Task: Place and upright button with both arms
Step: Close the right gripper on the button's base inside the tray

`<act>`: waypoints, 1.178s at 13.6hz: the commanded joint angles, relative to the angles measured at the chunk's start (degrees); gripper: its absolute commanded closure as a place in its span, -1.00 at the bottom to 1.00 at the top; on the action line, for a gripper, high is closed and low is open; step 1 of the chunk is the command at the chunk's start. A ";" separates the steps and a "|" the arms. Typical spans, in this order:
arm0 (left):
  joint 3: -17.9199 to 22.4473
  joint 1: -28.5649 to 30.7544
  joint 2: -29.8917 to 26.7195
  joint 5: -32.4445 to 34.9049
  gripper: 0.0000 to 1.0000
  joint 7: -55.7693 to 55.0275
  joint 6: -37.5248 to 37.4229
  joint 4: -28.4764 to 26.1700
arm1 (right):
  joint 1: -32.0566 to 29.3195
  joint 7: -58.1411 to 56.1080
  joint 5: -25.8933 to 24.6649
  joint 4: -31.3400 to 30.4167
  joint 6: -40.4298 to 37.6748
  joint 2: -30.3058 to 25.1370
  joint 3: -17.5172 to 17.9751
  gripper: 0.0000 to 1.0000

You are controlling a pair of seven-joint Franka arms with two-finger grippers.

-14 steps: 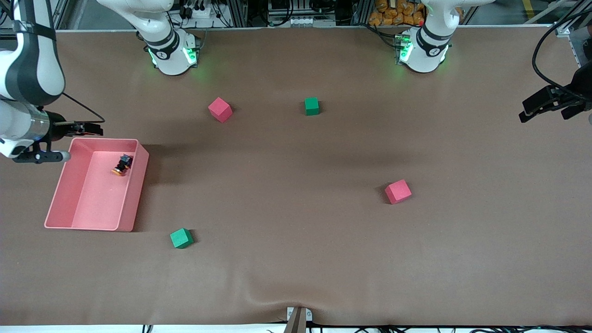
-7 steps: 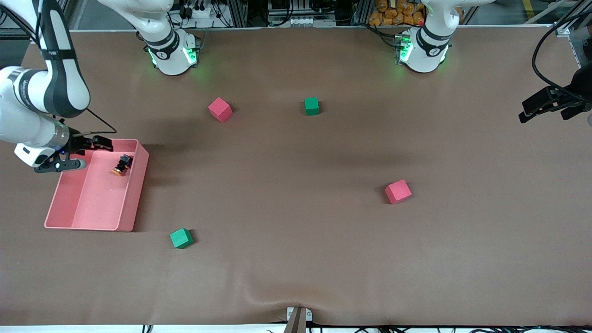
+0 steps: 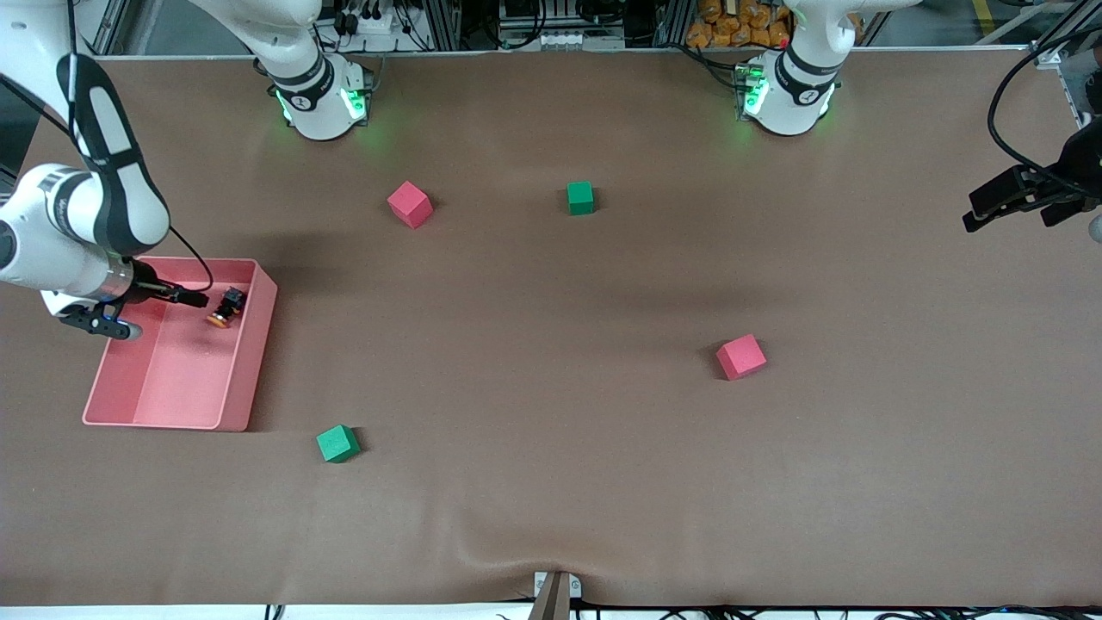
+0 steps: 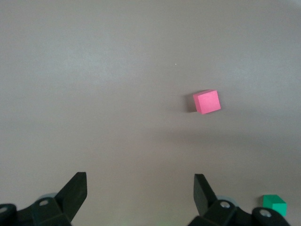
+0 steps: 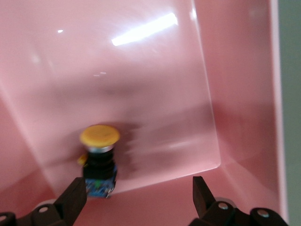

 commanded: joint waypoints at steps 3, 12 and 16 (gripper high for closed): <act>-0.16 0.35 0.32 0.86 -1.00 1.34 -0.58 0.92 | 1.43 6.19 1.31 -0.52 0.99 0.89 1.30 -1.00; -0.16 0.27 0.32 0.77 -1.00 1.44 -0.58 0.83 | 3.98 6.46 3.77 -3.41 6.25 0.89 1.30 -1.00; -0.16 0.35 0.32 0.77 -1.00 1.44 -0.58 0.83 | 4.51 6.37 3.77 -4.12 7.41 1.59 1.30 -1.00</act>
